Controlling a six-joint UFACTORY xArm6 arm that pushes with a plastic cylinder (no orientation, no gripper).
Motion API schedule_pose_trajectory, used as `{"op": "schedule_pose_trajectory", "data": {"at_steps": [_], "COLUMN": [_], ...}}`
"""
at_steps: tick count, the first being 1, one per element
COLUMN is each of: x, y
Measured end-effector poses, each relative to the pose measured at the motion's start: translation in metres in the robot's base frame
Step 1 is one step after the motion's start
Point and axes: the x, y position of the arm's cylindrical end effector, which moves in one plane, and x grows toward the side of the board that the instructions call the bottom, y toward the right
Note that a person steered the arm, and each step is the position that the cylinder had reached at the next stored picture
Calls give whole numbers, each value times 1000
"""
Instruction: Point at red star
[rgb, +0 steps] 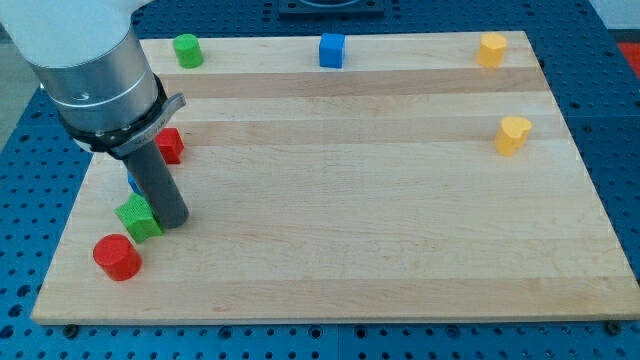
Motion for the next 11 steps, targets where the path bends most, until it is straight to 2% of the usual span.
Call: {"op": "schedule_pose_trajectory", "data": {"at_steps": [3, 6, 7, 11], "x": [0, 0, -4, -77], "y": [-13, 50, 50, 50]}}
